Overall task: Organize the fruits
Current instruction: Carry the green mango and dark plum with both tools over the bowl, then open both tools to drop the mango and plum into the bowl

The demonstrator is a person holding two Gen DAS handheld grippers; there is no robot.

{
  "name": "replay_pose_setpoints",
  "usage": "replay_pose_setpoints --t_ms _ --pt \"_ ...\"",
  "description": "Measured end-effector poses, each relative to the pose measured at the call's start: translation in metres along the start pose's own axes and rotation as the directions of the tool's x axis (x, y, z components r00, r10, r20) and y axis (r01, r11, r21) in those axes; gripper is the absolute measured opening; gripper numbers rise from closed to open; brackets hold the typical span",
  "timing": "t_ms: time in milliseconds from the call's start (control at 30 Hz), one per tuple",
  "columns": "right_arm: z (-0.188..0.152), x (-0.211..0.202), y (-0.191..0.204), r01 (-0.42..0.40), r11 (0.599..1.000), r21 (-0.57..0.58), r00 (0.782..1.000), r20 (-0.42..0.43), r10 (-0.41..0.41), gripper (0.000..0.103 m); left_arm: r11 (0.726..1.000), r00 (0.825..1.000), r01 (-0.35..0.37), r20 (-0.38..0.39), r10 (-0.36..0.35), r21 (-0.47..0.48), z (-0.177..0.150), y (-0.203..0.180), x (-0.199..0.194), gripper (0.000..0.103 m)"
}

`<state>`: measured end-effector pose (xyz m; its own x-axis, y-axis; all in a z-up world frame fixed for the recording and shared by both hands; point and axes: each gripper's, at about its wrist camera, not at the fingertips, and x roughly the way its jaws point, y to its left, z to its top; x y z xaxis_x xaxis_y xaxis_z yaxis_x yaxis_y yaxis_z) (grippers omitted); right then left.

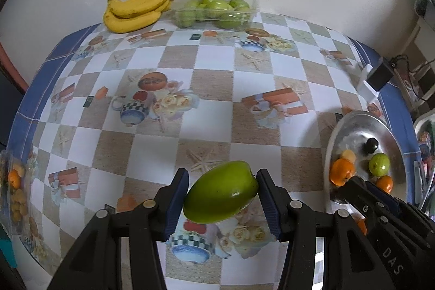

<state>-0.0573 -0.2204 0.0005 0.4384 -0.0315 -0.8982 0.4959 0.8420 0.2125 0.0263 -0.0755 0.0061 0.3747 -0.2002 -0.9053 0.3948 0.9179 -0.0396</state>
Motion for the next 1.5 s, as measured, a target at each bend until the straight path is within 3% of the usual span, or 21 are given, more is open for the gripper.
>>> replay_pose_setpoints --t_ms 333,600,900,1500 --pt "0.004 -0.007 -0.055 0.056 0.993 0.105 0.998 0.008 -0.057 0.03 0.995 0.998 0.055 -0.005 -0.055 0.086 -0.006 -0.044 0.0 0.055" --pt "0.006 -0.015 -0.089 0.071 0.983 0.167 0.997 0.015 -0.075 0.03 0.973 0.993 0.119 -0.02 -0.117 0.198 -0.017 -0.089 0.0 0.055" --pt "0.005 -0.008 -0.094 0.054 0.984 0.167 0.999 -0.014 -0.053 0.03 0.941 0.987 0.16 -0.058 -0.15 0.3 -0.03 -0.122 0.01 0.055" --pt "-0.004 0.021 -0.104 0.064 0.978 0.196 0.993 -0.115 -0.042 0.031 0.913 0.974 0.226 -0.108 -0.201 0.341 -0.037 -0.144 0.024 0.055"
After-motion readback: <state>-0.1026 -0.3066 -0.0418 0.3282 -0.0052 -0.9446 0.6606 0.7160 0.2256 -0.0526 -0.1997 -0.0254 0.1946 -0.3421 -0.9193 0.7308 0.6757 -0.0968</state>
